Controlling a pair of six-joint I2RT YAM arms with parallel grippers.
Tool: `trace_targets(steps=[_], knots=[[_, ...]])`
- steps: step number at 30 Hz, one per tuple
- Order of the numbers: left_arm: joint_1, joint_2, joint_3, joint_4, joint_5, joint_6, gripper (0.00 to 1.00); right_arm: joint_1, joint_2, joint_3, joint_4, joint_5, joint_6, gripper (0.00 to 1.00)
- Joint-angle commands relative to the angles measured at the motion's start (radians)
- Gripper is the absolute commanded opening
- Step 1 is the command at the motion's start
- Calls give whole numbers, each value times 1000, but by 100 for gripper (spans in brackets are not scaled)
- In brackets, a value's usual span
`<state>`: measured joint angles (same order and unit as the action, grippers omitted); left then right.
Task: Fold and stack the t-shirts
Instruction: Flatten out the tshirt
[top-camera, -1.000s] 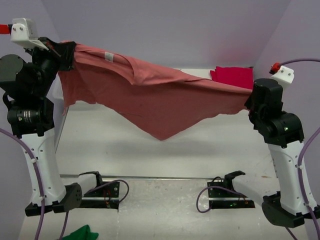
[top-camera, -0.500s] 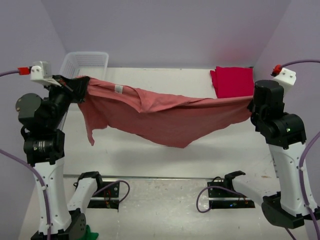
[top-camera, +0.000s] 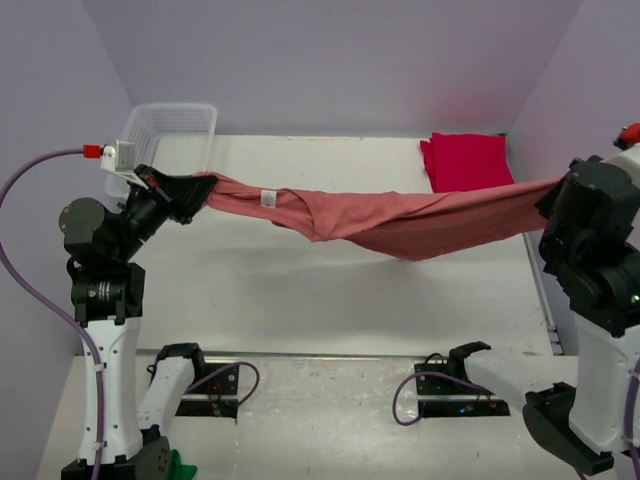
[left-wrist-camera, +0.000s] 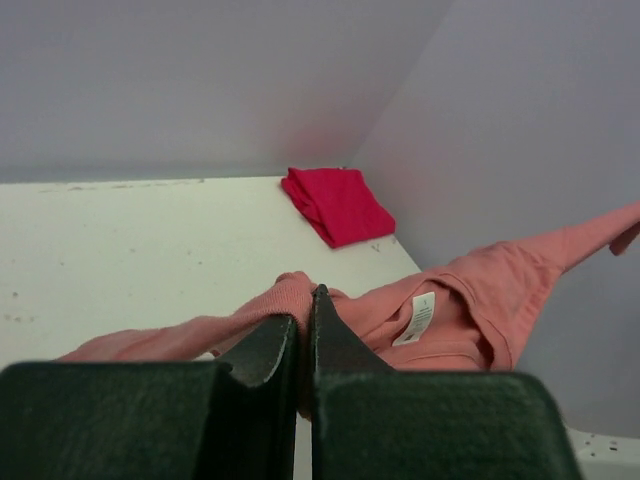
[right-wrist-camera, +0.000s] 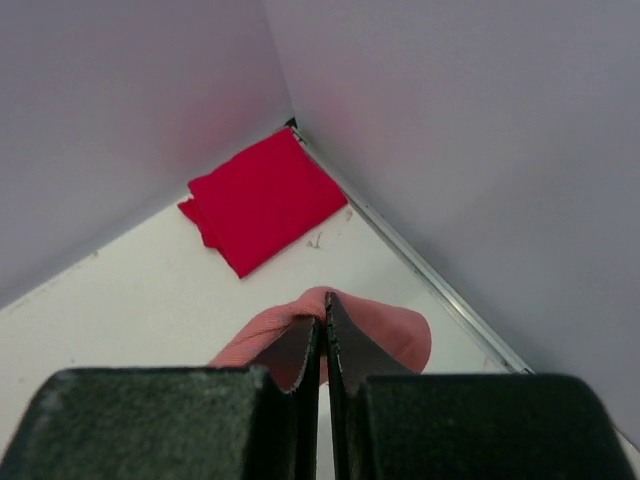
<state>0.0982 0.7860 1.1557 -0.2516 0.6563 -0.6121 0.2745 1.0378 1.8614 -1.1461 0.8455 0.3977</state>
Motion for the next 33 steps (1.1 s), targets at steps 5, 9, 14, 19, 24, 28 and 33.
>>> trace_targets(steps=[5, 9, 14, 19, 24, 28, 33], knots=[[-18, -82, -59, 110, 121, -110, 0, -6, -27, 170, -20, 83, -62, 0], [-22, -103, -74, 95, 111, -117, 0, -6, -4, 186, -26, 69, -63, 0], [-22, -47, -207, 112, -4, -103, 0, -6, 80, 153, 14, 0, -62, 0], [-40, 126, -329, 233, -118, -46, 0, -6, 275, 130, 98, -88, -80, 0], [-89, 379, -379, 423, -169, -48, 0, -8, 484, 137, 172, -147, -128, 0], [-89, 577, -410, 569, -185, -61, 3, -15, 666, 151, 265, -174, -171, 0], [-87, 752, -337, 632, -193, -41, 6, -46, 818, 237, 318, -221, -203, 0]])
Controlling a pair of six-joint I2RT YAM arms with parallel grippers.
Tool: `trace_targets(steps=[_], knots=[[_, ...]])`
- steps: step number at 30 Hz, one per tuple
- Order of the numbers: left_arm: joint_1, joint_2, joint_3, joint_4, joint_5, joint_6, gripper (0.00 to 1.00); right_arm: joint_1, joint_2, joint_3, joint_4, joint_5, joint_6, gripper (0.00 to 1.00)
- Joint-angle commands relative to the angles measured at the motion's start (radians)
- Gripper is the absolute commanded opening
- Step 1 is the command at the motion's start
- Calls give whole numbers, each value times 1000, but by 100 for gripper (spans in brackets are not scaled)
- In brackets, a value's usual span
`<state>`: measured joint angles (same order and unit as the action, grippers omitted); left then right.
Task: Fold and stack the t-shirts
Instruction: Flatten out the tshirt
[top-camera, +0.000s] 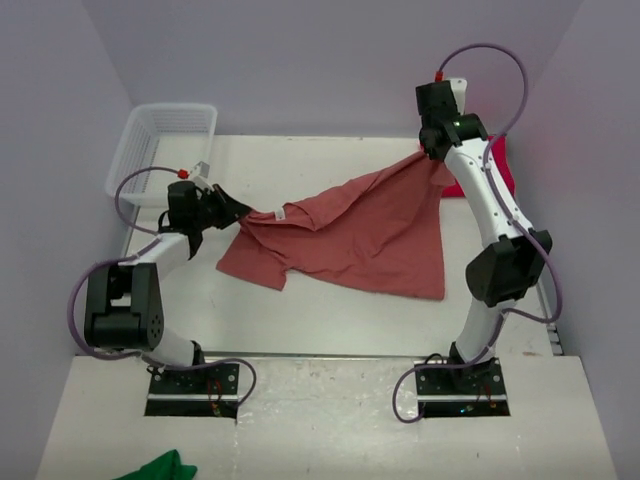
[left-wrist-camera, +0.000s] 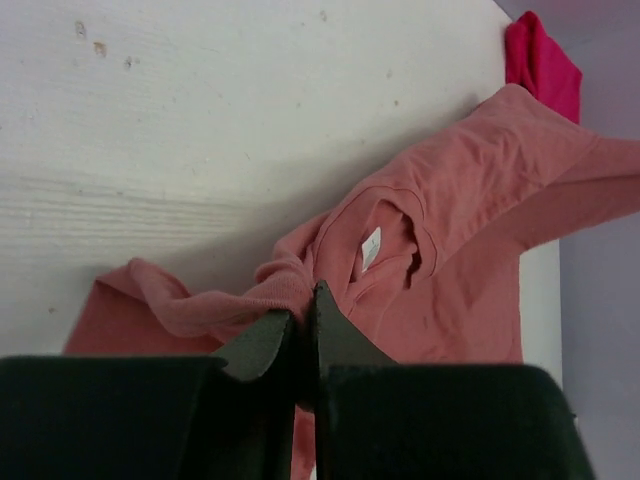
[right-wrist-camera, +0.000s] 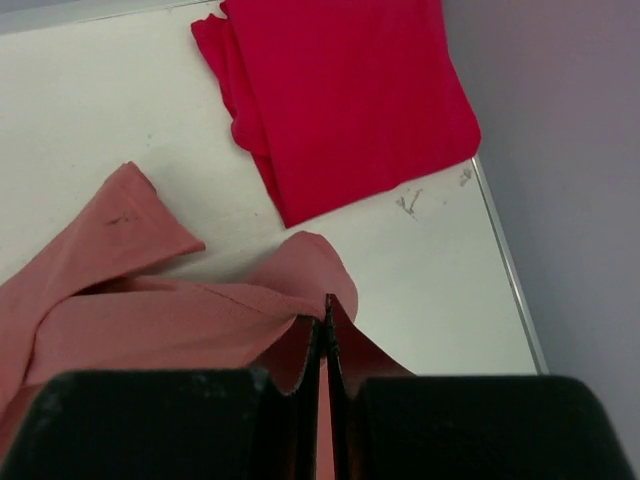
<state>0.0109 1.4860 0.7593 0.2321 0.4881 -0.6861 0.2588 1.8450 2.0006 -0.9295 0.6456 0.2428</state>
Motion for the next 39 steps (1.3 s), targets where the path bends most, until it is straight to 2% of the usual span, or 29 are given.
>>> trace_targets(steps=[1, 2, 3, 4, 5, 6, 7, 9, 10, 11, 12, 14, 15, 17, 18, 19, 21, 25, 26, 28, 29, 33, 36, 39], knots=[[1, 71, 70, 160, -25, 30, 7, -33, 37, 116, 106, -15, -51, 0], [1, 97, 113, 173, -22, 37, 8, -39, 81, 150, 112, -20, -60, 0], [1, 124, 145, 164, 9, 45, 16, -46, 103, 168, 118, -43, -65, 0], [0, 175, 170, 183, 24, 52, 33, -49, 126, 188, 123, -53, -80, 0], [0, 197, 205, 196, 29, 62, 62, -53, 175, 238, 120, -73, -94, 0], [0, 209, 222, 193, 30, 60, 83, -53, 193, 259, 118, -72, -114, 1], [0, 207, 227, 232, 29, 54, 100, -56, 207, 274, 121, -70, -120, 26], [0, 192, 239, 256, 12, 71, 100, -64, 221, 293, 123, -73, -122, 64], [0, 157, 247, 248, 6, 80, 100, -66, 211, 287, 118, -57, -109, 78], [0, 130, 255, 227, -6, 92, 100, -66, 189, 256, 109, -61, -94, 89], [-11, 100, 259, 190, -78, 95, 100, -66, 160, 232, 91, -78, -71, 93], [-89, -12, 305, -35, -242, 135, 100, -59, 47, 129, 23, -131, 42, 97], [-162, -77, 322, -125, -446, 152, 100, -50, 1, 72, 11, -144, 102, 98], [-233, -127, 325, -281, -596, 186, 100, -1, -143, -102, 26, -120, 115, 99], [-261, -144, 330, -339, -711, 174, 99, 25, -188, -162, 38, -91, 115, 99], [-284, -153, 337, -475, -745, 128, 95, 52, -270, -218, 61, -49, 134, 99], [-284, -151, 345, -589, -781, 97, 83, 124, -351, -371, 84, -1, 176, 99], [-284, -132, 285, -729, -854, 82, 84, 140, -541, -581, 150, -230, 279, 98], [-282, -118, 279, -744, -864, 73, 84, 142, -641, -696, 190, -269, 271, 96], [-255, -63, 272, -766, -856, 53, 79, 143, -737, -790, 296, -354, 259, 91], [-238, -40, 268, -767, -808, 51, 74, 143, -804, -843, 316, -385, 250, 91], [-190, 52, 273, -774, -758, 45, 71, 145, -839, -844, 259, -371, 233, 90], [-187, 21, 249, -793, -789, 22, 70, 146, -828, -830, 201, -337, 220, 90], [-158, -18, 215, -810, -777, 22, 70, 145, -858, -865, 228, -322, 210, 91]])
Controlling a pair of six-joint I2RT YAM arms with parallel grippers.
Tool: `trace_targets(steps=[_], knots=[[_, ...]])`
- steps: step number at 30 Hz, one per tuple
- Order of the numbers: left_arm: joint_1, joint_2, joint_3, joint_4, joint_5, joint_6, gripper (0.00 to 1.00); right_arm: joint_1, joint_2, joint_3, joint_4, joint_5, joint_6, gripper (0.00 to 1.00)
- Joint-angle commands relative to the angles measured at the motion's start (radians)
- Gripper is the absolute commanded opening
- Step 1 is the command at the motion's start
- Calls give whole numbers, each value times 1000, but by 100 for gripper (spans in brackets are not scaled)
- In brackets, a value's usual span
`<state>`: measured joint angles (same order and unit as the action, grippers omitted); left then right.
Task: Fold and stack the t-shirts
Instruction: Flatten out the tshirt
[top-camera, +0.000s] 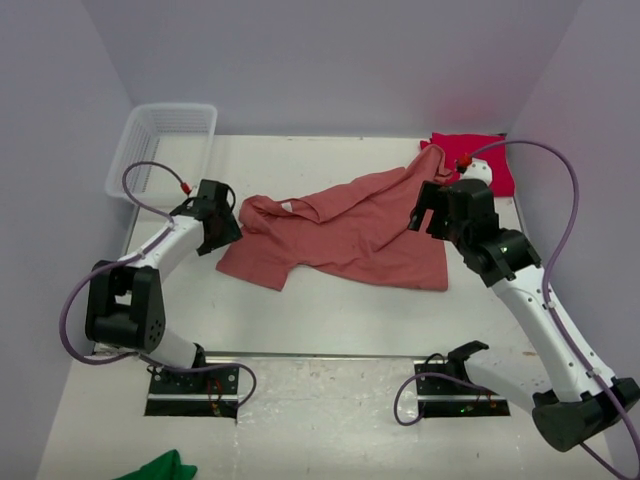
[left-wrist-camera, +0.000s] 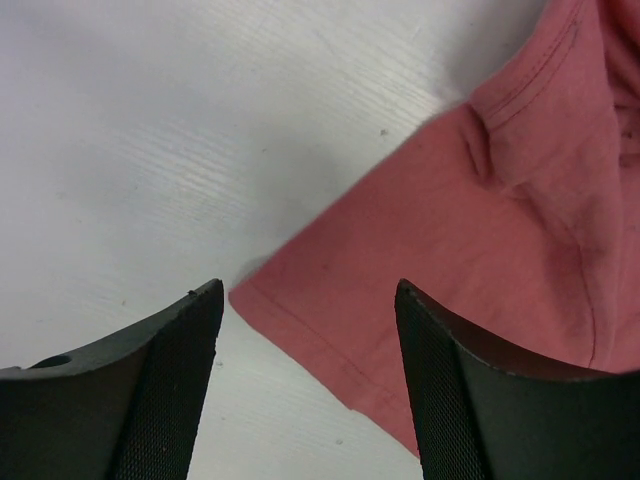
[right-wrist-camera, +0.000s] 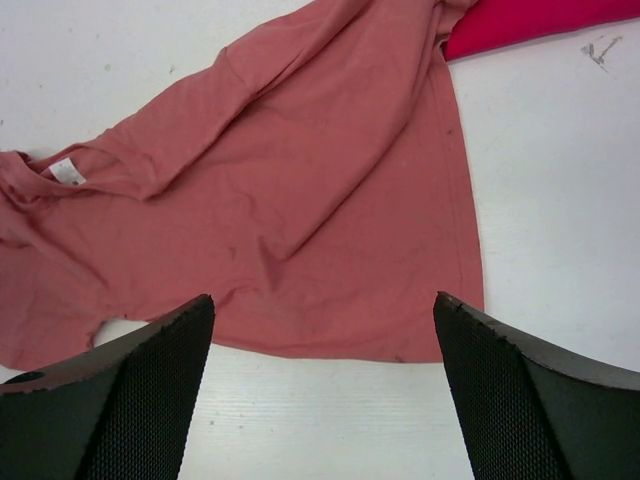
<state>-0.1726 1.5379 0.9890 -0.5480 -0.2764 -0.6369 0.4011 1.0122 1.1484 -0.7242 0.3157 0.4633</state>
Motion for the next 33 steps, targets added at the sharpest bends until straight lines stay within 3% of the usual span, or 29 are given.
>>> trace_targets(steps=[1, 8, 33], knots=[[33, -77, -33, -38, 3, -24, 70, 4, -33, -36, 32, 5, -12, 91], [36, -104, -93, -61, 33, -26, 69, 4, -9, -61, 43, 13, -14, 92], [64, 77, -107, 25, 59, 16, 62, 4, -69, -81, 35, 29, -9, 94]])
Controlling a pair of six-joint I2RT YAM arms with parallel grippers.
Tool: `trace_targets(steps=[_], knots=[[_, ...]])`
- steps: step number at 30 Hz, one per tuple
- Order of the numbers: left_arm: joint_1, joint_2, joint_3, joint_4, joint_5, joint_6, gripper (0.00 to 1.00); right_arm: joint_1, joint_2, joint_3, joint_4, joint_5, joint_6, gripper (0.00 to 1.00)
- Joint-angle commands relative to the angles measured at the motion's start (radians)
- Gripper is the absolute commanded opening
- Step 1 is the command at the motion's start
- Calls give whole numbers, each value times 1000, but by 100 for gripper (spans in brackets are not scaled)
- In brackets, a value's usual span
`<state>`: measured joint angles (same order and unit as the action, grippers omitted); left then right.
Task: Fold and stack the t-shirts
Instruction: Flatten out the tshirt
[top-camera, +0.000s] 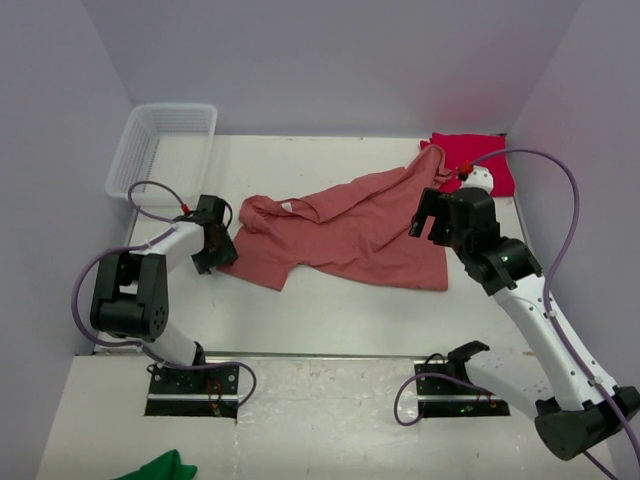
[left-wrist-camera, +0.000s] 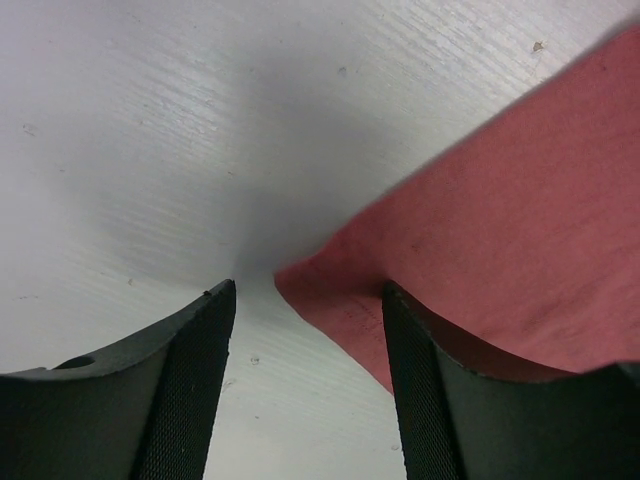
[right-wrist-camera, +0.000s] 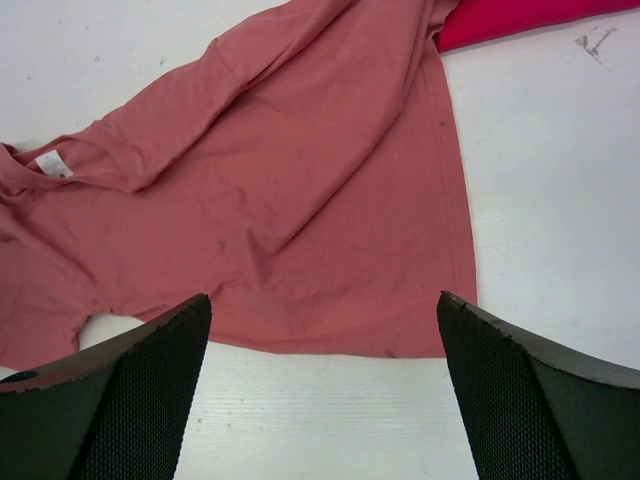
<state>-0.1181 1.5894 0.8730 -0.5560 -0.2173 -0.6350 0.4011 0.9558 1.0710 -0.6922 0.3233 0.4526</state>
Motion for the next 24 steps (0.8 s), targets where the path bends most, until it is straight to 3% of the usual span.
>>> trace_targets(steps=[1, 4, 10, 13, 15, 24], knots=[[11, 33, 6, 36, -1, 17, 61, 2, -14, -5, 2, 22, 1, 95], [17, 53, -3, 51, 10, 21, 57, 2, -23, -5, -6, 33, 0, 95], [49, 75, -15, 83, 19, 29, 36, 2, -22, -16, -20, 53, 4, 96], [63, 73, -16, 85, 33, 29, 19, 2, -6, -26, -38, 56, 49, 96], [63, 61, -17, 79, 39, 31, 0, 1, 20, -54, -39, 28, 69, 96], [64, -110, -29, 34, 61, 40, 0, 2, 228, -206, -23, -89, 296, 92]])
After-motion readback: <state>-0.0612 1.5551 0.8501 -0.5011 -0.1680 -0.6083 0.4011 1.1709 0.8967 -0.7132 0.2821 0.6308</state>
